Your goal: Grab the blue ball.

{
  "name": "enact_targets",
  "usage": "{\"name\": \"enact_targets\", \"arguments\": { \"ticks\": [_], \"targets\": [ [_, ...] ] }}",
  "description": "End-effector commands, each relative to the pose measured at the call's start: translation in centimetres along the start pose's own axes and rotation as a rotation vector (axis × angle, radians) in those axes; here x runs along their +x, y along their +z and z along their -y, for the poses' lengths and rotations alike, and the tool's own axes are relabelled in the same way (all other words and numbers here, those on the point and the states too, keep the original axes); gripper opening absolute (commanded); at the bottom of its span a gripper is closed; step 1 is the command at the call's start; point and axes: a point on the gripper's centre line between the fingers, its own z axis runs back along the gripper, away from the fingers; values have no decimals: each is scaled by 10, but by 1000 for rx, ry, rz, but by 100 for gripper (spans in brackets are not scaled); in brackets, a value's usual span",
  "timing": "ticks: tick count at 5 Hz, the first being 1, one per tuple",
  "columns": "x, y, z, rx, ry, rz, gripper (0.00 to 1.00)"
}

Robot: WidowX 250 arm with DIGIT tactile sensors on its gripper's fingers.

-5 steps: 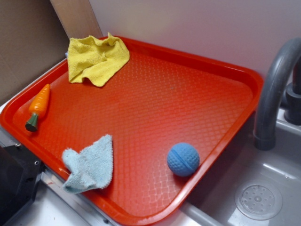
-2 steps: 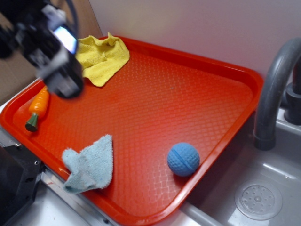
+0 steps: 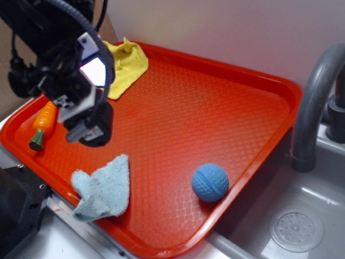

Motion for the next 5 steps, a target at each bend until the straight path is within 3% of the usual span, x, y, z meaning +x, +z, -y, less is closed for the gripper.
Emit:
{"name": "enact_targets", "arguments": {
  "ticks": [1,2,3,4,5],
  "targets": [
    [34,-55,13,-49,-14,-5,100],
    [25,-67,13,-63,-58,-3,100],
    [18,-78,-6,-93,-31,-23,100],
    [19,-97,-10,-148,-4,22,100],
    [18,-120,7,-160,-39,42,100]
  ]
}}
